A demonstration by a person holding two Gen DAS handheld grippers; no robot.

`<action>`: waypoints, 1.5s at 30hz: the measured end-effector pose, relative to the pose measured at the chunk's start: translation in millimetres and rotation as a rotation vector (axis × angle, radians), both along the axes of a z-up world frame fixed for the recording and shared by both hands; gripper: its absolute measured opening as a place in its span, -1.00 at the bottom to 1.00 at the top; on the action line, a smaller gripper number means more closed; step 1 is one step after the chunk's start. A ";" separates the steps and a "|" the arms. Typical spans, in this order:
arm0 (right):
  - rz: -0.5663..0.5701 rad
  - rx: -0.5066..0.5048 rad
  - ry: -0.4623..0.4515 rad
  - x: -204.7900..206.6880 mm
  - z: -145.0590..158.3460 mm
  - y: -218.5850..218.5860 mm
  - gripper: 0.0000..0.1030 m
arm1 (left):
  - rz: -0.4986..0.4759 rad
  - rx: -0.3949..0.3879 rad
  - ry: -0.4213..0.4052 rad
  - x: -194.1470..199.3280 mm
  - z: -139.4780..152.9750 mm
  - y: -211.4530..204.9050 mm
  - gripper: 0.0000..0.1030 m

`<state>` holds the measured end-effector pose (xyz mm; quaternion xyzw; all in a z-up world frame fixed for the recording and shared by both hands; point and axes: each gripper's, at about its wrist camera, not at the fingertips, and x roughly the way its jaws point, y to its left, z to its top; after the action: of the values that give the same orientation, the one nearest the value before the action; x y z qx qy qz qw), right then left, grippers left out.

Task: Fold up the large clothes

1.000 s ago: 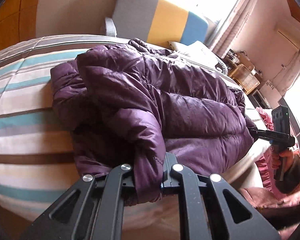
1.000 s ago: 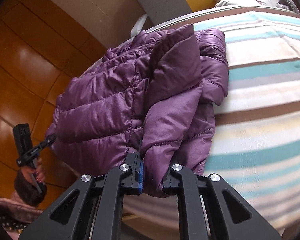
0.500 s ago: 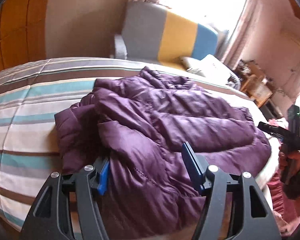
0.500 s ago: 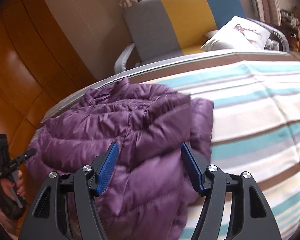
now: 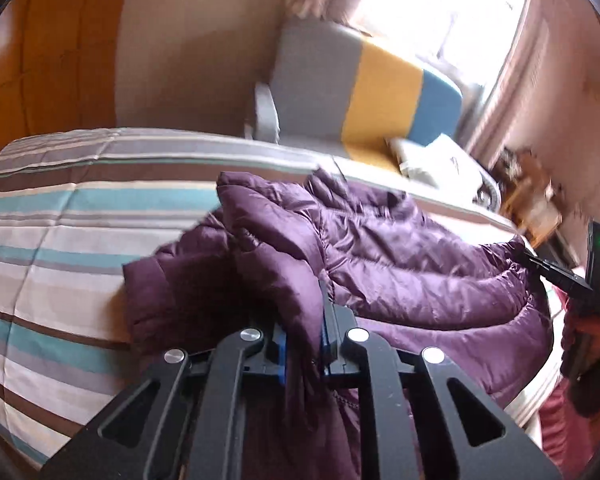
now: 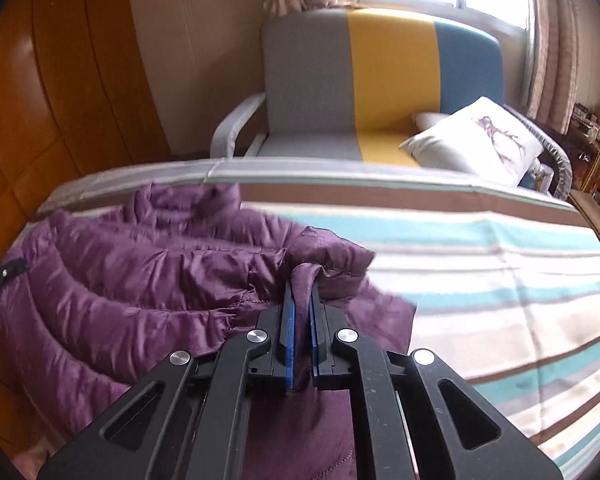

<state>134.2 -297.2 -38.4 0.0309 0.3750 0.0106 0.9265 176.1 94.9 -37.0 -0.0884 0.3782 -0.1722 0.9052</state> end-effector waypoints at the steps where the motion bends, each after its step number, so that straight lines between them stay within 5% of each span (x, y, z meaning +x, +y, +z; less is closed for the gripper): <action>1: -0.007 0.001 -0.005 6.4 1.0 -0.9 -0.91 | 0.006 0.013 -0.006 3.2 0.4 -1.3 -0.79; 12: -0.072 -0.020 0.078 67.9 -53.8 14.6 -0.91 | 0.107 0.150 0.035 35.8 -38.2 -17.6 -0.79; 25: -0.107 -0.110 0.089 82.1 -90.2 25.5 -0.88 | 0.133 0.126 0.040 31.3 -70.6 -22.3 -0.65; 26: -0.105 -0.103 0.088 81.4 -89.3 24.8 -0.83 | 0.140 0.126 0.043 30.5 -70.2 -20.2 -0.47; 27: -0.106 -0.092 0.090 81.2 -88.6 22.8 -0.79 | 0.165 0.131 0.044 26.6 -65.4 -17.4 -0.04; 29: -0.126 -0.069 0.089 77.5 -81.1 16.3 -0.55 | 0.208 0.114 0.013 14.8 -52.6 -11.0 0.20; 31: -0.149 -0.051 0.043 66.4 -66.7 12.3 0.09 | 0.231 0.103 -0.020 5.0 -37.6 -6.4 0.21; 36: -0.142 0.022 -0.080 33.5 -23.1 22.5 0.09 | 0.244 0.136 -0.113 -2.8 5.7 -20.7 0.23; 42: 0.002 -0.010 0.011 55.3 -23.5 70.1 -0.20 | 0.073 0.275 -0.089 43.5 13.4 -102.2 0.22; 45: 0.021 -0.035 0.051 69.8 -35.1 85.0 -0.27 | 0.039 0.340 -0.045 71.2 -1.3 -127.2 0.01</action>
<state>203.9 -212.2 -73.5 0.0110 0.3991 0.0130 0.9168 247.3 -32.3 -38.3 0.0626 0.3796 -0.0900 0.9186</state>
